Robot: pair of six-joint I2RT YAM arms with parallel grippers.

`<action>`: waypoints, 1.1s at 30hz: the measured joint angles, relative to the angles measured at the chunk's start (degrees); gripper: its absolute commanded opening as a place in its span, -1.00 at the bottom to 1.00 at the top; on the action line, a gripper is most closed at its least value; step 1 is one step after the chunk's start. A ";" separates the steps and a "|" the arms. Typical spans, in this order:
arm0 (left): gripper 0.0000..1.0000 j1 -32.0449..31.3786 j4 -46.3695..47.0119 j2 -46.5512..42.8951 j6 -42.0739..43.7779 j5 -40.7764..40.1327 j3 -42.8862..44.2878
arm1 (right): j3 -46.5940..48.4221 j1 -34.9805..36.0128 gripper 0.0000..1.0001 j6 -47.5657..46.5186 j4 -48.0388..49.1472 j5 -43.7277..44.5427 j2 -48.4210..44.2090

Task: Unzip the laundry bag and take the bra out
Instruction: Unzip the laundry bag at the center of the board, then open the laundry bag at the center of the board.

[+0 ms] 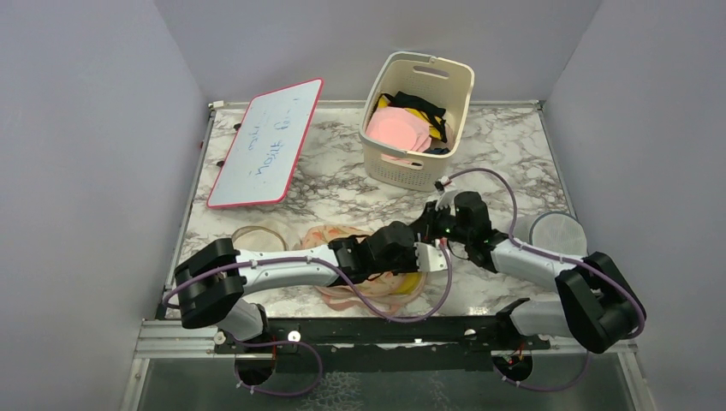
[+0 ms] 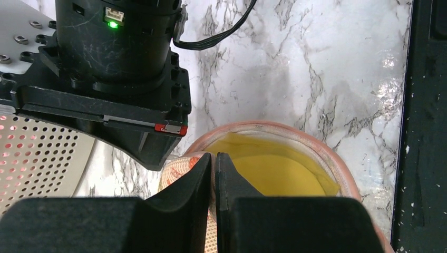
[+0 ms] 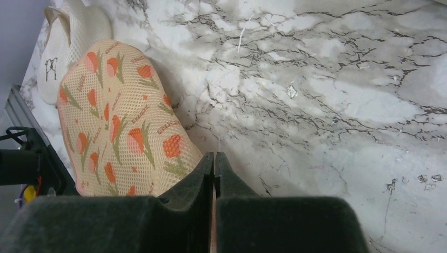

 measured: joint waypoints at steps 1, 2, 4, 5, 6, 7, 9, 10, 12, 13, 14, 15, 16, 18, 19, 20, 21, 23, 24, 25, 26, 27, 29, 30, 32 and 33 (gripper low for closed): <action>-1.00 0.00 0.31 -0.28 -0.02 0.02 -0.31 | 0.09 0.00 -0.99 -0.17 -0.20 0.00 -0.13; -1.00 0.02 0.70 -0.59 -0.02 0.04 -0.61 | 0.26 0.00 -0.99 -0.50 -0.79 0.04 -0.42; -1.00 0.02 1.18 -1.01 -0.07 0.07 -0.92 | 0.70 0.00 -0.99 -1.18 -2.67 0.26 -1.57; -1.00 0.02 1.31 -1.16 -0.09 0.07 -0.94 | 1.01 0.00 -0.93 -1.49 -4.11 0.74 -2.56; -1.00 0.02 1.55 -1.31 -0.13 0.07 -0.94 | 1.25 0.00 -0.83 -1.60 -5.68 1.51 -3.87; -1.00 0.17 1.95 -1.46 -0.33 0.04 -0.94 | 1.51 0.00 -0.68 -1.57 -7.52 2.38 -5.49; -1.00 0.63 2.45 -1.55 -0.74 0.00 -0.94 | 2.32 -0.09 -0.05 -1.46 -11.43 4.70 -9.01; -1.00 0.94 2.43 -1.55 -0.96 0.00 -0.94 | 2.80 -0.26 0.20 -1.18 -13.16 5.62 -10.54; -1.00 1.73 2.38 -1.49 -1.62 -0.02 -0.90 | 4.02 -0.90 0.54 -0.81 -16.76 7.34 -12.83; -1.00 2.27 2.34 -1.42 -1.99 0.00 -0.79 | 4.74 -1.29 0.64 -0.87 -18.56 8.11 -13.51; -1.00 2.86 2.27 -1.27 -2.51 0.00 -0.63 | 5.29 -1.75 0.68 -1.01 -20.17 8.83 -13.94; -1.00 3.48 2.16 -1.03 -3.15 0.02 -0.37 | 5.79 -2.19 0.72 -0.87 -21.92 9.44 -14.29; -1.00 4.17 1.97 -0.70 -3.72 0.02 0.02 | 5.95 -2.54 0.75 -0.87 -23.30 10.03 -14.60; -1.00 5.44 1.86 -0.07 -4.83 0.07 0.70 | 5.97 -3.13 0.78 -0.72 -26.62 10.82 -15.37; -1.00 6.19 1.68 0.22 -5.57 0.11 1.05 | 5.97 -3.34 0.79 -0.48 -28.11 10.93 -15.76; -1.00 6.86 1.53 0.44 -6.21 0.26 1.36 | 5.97 -3.41 0.80 -0.28 -29.35 10.97 -16.15; -1.00 7.52 1.51 0.57 -6.84 0.42 1.53 | 5.97 -3.41 0.81 0.09 -30.42 10.95 -16.50; -0.99 8.92 1.07 0.76 -8.20 1.20 2.03 | 5.97 -3.41 0.84 1.01 -32.33 10.73 -17.07; -0.98 9.64 1.03 0.98 -8.83 1.66 2.38 | 5.97 -3.41 0.85 1.68 -33.03 10.36 -17.22; -0.98 10.29 0.94 1.25 -9.46 2.23 2.75 | 5.95 -3.41 0.85 2.19 -33.55 9.70 -17.27; -0.98 10.78 0.76 1.49 -9.88 2.80 3.13 | 5.86 -3.41 0.85 2.69 -33.86 8.72 -17.27; -0.97 11.45 0.61 1.92 -10.51 3.48 3.65 | 5.60 -3.41 0.85 3.10 -33.88 7.50 -17.27; -0.97 12.50 0.15 2.95 -11.56 4.61 4.74 | 4.48 -3.45 0.84 3.65 -33.31 4.50 -17.40; -0.96 12.94 -0.13 3.45 -12.13 5.18 5.20 | 3.23 -3.43 0.83 4.02 -32.54 2.19 -17.70; -0.96 13.64 -0.50 4.24 -13.00 5.97 5.66 | 0.57 -3.34 0.80 5.01 -31.23 -1.84 -18.99; -0.96 14.03 -0.81 4.61 -13.42 6.36 5.88 | -1.03 -3.23 0.79 5.66 -30.51 -3.61 -20.22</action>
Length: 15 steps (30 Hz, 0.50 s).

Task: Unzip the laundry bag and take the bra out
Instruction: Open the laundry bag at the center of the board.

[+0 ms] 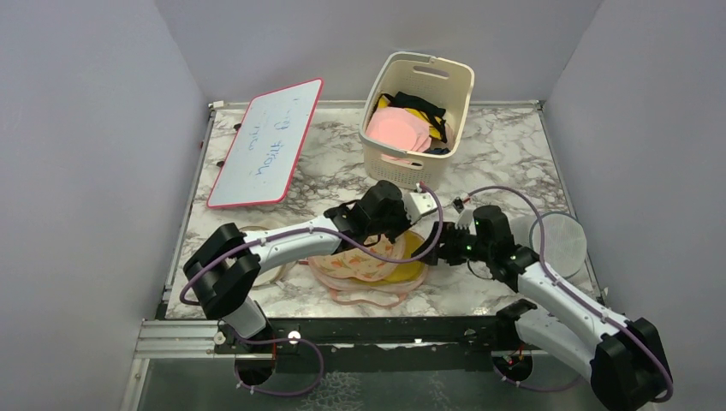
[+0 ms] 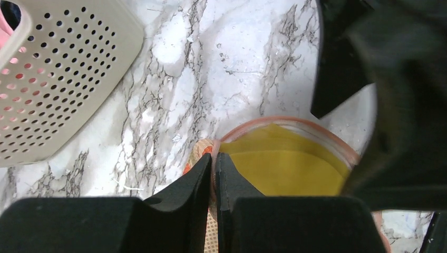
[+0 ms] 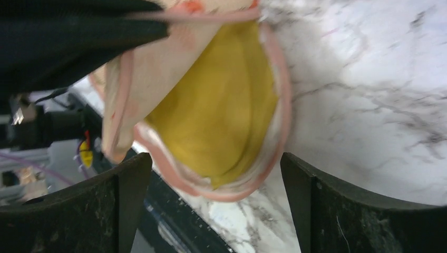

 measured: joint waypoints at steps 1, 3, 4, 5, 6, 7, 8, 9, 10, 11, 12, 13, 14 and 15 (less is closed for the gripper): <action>-0.96 0.26 -0.04 0.20 -0.28 0.28 0.11 | -1.44 0.22 0.77 0.68 0.48 -1.55 -1.57; -0.95 1.05 -0.09 0.46 -1.11 1.22 0.20 | -4.02 0.70 0.76 2.38 2.60 -4.26 -5.07; -0.96 1.38 -0.07 0.50 -1.51 1.64 0.22 | -5.53 0.81 0.76 3.96 4.74 -5.90 -7.41; -0.96 1.68 -0.07 0.50 -1.81 2.01 0.22 | -5.92 1.25 0.74 4.52 5.60 -6.45 -8.11; -0.96 1.97 -0.07 0.52 -2.14 2.40 0.22 | -6.80 1.73 0.69 5.95 7.87 -7.37 -8.96; -0.96 2.23 -0.07 0.52 -2.49 2.80 0.26 | -7.82 2.45 0.58 7.39 10.84 -8.00 -9.49; -0.96 2.36 -0.07 0.55 -2.82 3.15 0.31 | -8.72 3.37 0.50 9.16 13.29 -8.39 -9.57; -0.95 2.62 0.00 0.57 -3.08 3.50 0.35 | -9.55 4.48 0.47 10.69 15.67 -8.46 -9.33; -0.95 2.86 0.02 0.57 -3.34 3.85 0.37 | -10.25 5.68 0.46 12.33 17.99 -8.37 -8.83; -0.95 2.95 0.02 0.57 -3.52 4.09 0.37 | -10.86 7.04 0.46 13.81 20.24 -8.26 -7.91; -0.95 2.99 0.02 0.57 -3.65 4.28 0.37 | -11.30 8.59 0.48 15.32 22.77 -8.11 -6.51; -0.95 2.97 0.02 0.57 -3.78 4.48 0.37 | -11.47 10.27 0.49 16.65 25.09 -7.72 -4.61; -0.94 2.97 0.04 0.57 -3.85 4.57 0.37 | -11.45 11.76 0.49 17.70 27.28 -7.08 -2.54; -0.93 2.97 0.07 0.57 -3.87 4.70 0.35 | -11.32 13.20 0.47 18.78 29.00 -6.47 -0.44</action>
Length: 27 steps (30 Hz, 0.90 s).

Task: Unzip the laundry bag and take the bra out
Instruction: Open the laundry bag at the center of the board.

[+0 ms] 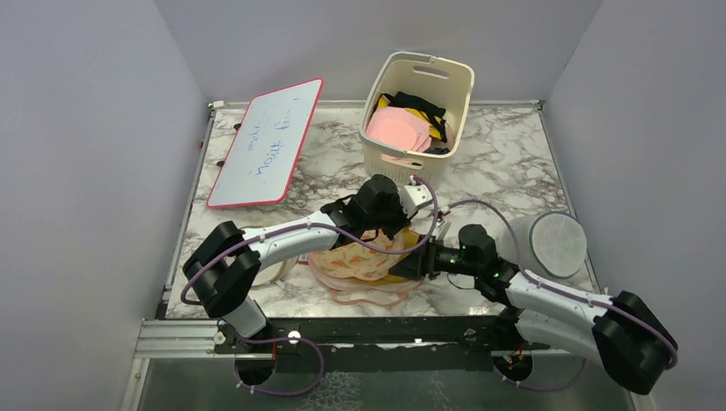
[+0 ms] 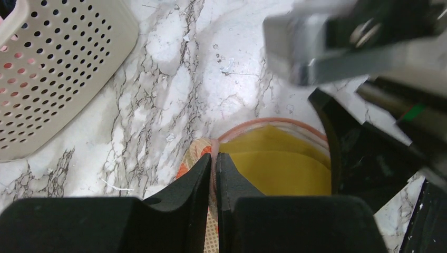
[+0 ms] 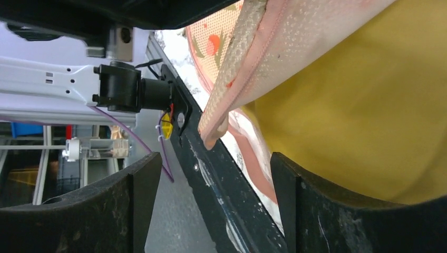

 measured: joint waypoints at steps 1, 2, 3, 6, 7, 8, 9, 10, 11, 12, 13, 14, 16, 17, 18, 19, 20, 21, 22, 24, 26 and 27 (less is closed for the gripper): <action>-0.92 0.00 0.00 0.00 -0.02 0.13 0.02 | 0.15 1.44 0.33 1.18 1.95 0.92 2.40; -0.91 0.00 0.02 0.00 -0.02 0.24 0.02 | 0.28 2.49 0.19 2.32 3.78 1.60 4.42; -0.89 0.00 0.04 0.00 -0.02 0.37 0.00 | 0.28 3.08 0.01 3.50 5.62 2.32 6.25; -0.68 0.00 0.15 0.00 -0.02 0.52 0.00 | 0.22 3.58 -0.19 8.04 11.65 4.31 11.37; -0.54 0.00 0.17 -0.07 0.04 0.50 -0.02 | 0.22 3.58 -0.20 9.03 13.27 4.90 12.50; -0.39 0.00 0.24 -0.24 -0.04 0.46 -0.11 | 0.22 3.58 -0.21 9.99 14.51 5.44 13.25; -0.25 0.00 0.46 -0.66 0.07 0.39 -0.39 | 0.26 3.58 -0.24 10.86 15.41 5.99 13.75; -0.14 0.00 0.74 -1.31 -0.04 0.26 -0.87 | 0.26 3.58 -0.28 11.76 16.17 6.49 14.08; -0.07 0.00 1.14 -2.43 0.09 0.02 -1.68 | 0.28 3.58 -0.34 12.48 16.74 6.95 14.25; 0.00 0.00 1.49 -3.34 0.07 -0.11 -2.32 | 0.31 3.58 -0.46 13.20 17.35 7.32 14.38; 0.08 0.00 2.05 -4.85 0.24 -0.35 -3.26 | 0.37 3.58 -0.64 13.90 17.81 7.67 14.43; 0.19 0.00 2.43 -6.16 0.57 -0.42 -3.98 | 0.48 3.58 -0.76 14.75 18.16 8.17 14.43; 0.32 0.02 3.28 -8.74 1.88 -0.31 -5.14 | 0.96 3.58 -0.86 16.52 18.36 9.31 14.40; 0.41 0.00 3.74 -9.84 2.38 -0.11 -5.66 | 1.27 3.58 -0.86 17.25 18.25 9.97 14.38; 0.51 0.00 5.09 -11.58 3.69 0.35 -6.80 | 1.62 3.50 -0.86 17.79 18.03 10.47 14.36; 0.59 0.00 5.70 -13.00 4.37 0.81 -7.78 | 2.19 3.28 -0.86 18.23 17.33 10.84 14.27; 0.67 0.00 6.86 -14.86 5.49 1.29 -9.22 | 2.84 2.82 -0.84 18.51 16.59 11.21 14.14; 0.84 0.00 7.61 -16.44 6.73 1.92 -10.47 | 3.54 2.32 -0.83 18.75 15.80 11.32 14.03; 0.96 0.00 8.11 -17.68 7.93 2.56 -11.43 | 4.33 1.68 -0.82 19.15 14.88 11.34 13.94; 0.98 -0.13 7.74 -18.75 10.99 4.35 -12.07 | 6.16 -0.48 -0.78 19.54 12.57 11.32 13.90; 0.98 -0.59 7.26 -18.73 15.32 5.31 -12.11 | 8.04 -3.32 -0.73 19.32 9.57 10.08 14.25; 0.98 -0.92 6.82 -18.80 17.88 5.75 -12.17 | 8.55 -4.28 -0.72 19.47 8.66 9.62 14.71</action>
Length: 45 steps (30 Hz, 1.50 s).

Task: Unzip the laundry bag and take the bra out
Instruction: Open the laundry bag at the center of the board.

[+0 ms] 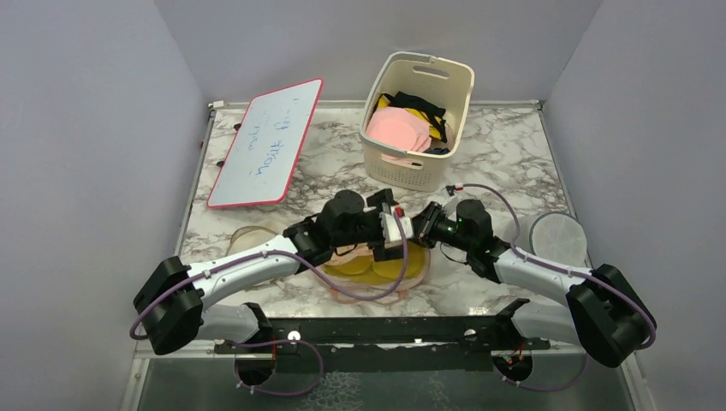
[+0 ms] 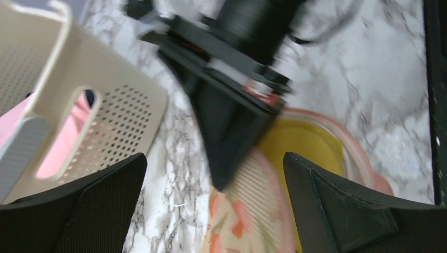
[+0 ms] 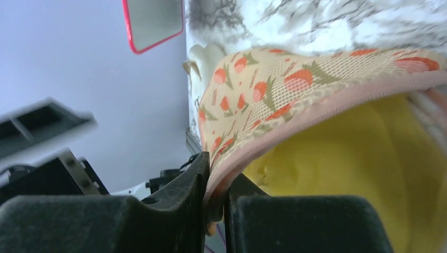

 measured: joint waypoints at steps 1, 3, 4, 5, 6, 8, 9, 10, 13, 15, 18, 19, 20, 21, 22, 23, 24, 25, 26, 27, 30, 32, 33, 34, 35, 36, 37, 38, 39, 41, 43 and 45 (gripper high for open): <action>0.98 -0.79 -0.55 -0.15 2.91 0.11 -0.57 | 0.61 -0.85 -0.70 0.09 -0.74 -0.52 0.55; 0.98 -3.17 -1.84 -0.20 8.07 -0.28 -2.40 | 1.57 -2.14 -0.64 0.15 -1.75 -1.22 1.22; 0.98 -4.17 -2.64 -0.22 10.25 -0.98 -3.56 | 1.97 -2.47 -0.62 0.11 -2.12 -1.55 1.46; 0.98 -5.35 -3.72 -0.22 12.55 -2.01 -4.90 | 2.27 -2.58 -0.60 0.07 -2.27 -1.99 1.68; 0.98 -6.25 -4.70 -0.20 14.99 -3.10 -6.05 | 2.73 -2.60 -0.60 -0.15 -2.82 -2.49 1.86; 0.96 -6.71 -6.03 -0.24 17.66 -5.31 -7.13 | 3.04 -2.60 -0.58 -0.83 -4.37 -2.91 2.36; 0.91 -6.71 -6.88 -0.15 18.56 -6.23 -7.28 | 3.08 -2.64 -0.56 -0.87 -5.01 -3.17 2.54; 0.84 -6.71 -7.50 -0.11 19.28 -6.93 -7.39 | 3.13 -2.64 -0.54 -0.85 -5.20 -3.32 2.56; 0.38 -6.69 -8.61 0.72 20.92 -12.31 -7.21 | 3.82 -2.64 -0.38 -1.49 -5.88 -3.67 2.56; -0.01 -6.16 -9.18 1.09 21.66 -16.04 -6.99 | 4.42 -2.69 -0.14 -2.29 -6.64 -3.63 2.34; -0.35 -4.02 -9.46 0.57 21.99 -18.99 -6.93 | 6.10 -2.84 0.19 -5.40 -10.36 -3.23 1.33; -0.46 -2.60 -9.33 -0.17 22.01 -20.13 -6.93 | 6.95 -2.97 0.28 -6.80 -12.04 -2.91 0.87; -0.55 -2.12 -9.25 -0.59 22.01 -20.50 -6.93 | 7.74 -3.04 0.35 -8.28 -13.42 -2.51 0.44; -0.63 -1.25 -8.85 -1.40 21.84 -21.20 -6.93 | 8.59 -3.08 0.39 -9.75 -14.86 -2.12 -0.02; -0.68 -0.50 -8.33 -2.23 21.64 -21.84 -6.93 | 9.49 -3.10 0.43 -11.37 -16.26 -1.77 -0.48; -0.73 -0.02 -7.65 -2.80 21.55 -22.43 -6.93 | 10.51 -3.13 0.47 -13.20 -17.84 -1.38 -1.01; -0.74 0.31 -6.91 -3.04 21.38 -23.04 -6.93 | 11.58 -3.13 0.49 -15.08 -19.34 -1.11 -1.40; -0.73 0.50 -6.36 -2.89 21.16 -23.43 -6.91 | 12.70 -3.13 0.51 -16.90 -20.94 -0.85 -1.75; -0.71 0.70 -6.08 -2.45 20.92 -23.80 -6.84 | 13.99 -3.13 0.52 -18.78 -22.75 -0.63 -1.97; -0.70 1.16 -5.75 -1.57 20.48 -24.41 -6.69 | 15.39 -3.13 0.53 -20.81 -24.74 -0.31 -2.10; -0.55 3.26 -5.07 2.82 18.67 -25.42 -4.35 | 19.26 -3.13 0.55 -26.95 -30.05 0.48 -2.62; -0.49 5.97 -4.94 6.01 16.70 -25.68 -1.68 | 21.31 -3.13 0.57 -31.15 -33.68 1.49 -3.61; -0.42 7.02 -4.81 7.08 15.58 -25.88 -0.57 | 22.01 -3.37 0.57 -32.70 -35.21 1.64 -4.11; -0.23 8.83 -4.70 8.46 14.08 -25.94 0.94 | 22.58 -3.50 0.57 -34.25 -36.57 1.86 -4.66; -0.02 9.99 -4.48 9.38 13.16 -26.01 1.99 | 22.99 -3.48 0.57 -35.74 -37.88 1.95 -5.35; 0.20 11.15 -4.22 10.27 12.15 -26.03 3.02 | 23.28 -3.48 0.58 -37.22 -39.17 2.03 -6.16; 0.36 12.24 -4.00 10.78 11.19 -26.29 3.65 | 23.32 -3.48 0.58 -38.49 -40.13 2.12 -7.06; 0.47 12.94 -3.80 10.95 10.47 -26.91 3.89 | 23.32 -3.48 0.58 -39.54 -41.05 2.16 -7.89; 0.52 13.40 -3.61 10.97 9.77 -27.47 3.91 | 23.32 -3.48 0.58 -40.46 -41.99 2.16 -8.70; 0.58 13.57 -3.32 10.95 8.83 -28.57 3.91 | 23.17 -3.48 0.58 -41.75 -42.64 2.05 -10.03; 0.63 13.60 -3.17 10.84 8.13 -29.38 3.91 | 22.67 -3.48 0.58 -42.66 -42.56 1.46 -10.75; 0.75 13.62 -2.93 10.56 7.72 -29.86 3.87 | 22.05 -3.48 0.58 -43.82 -42.56 0.15 -10.25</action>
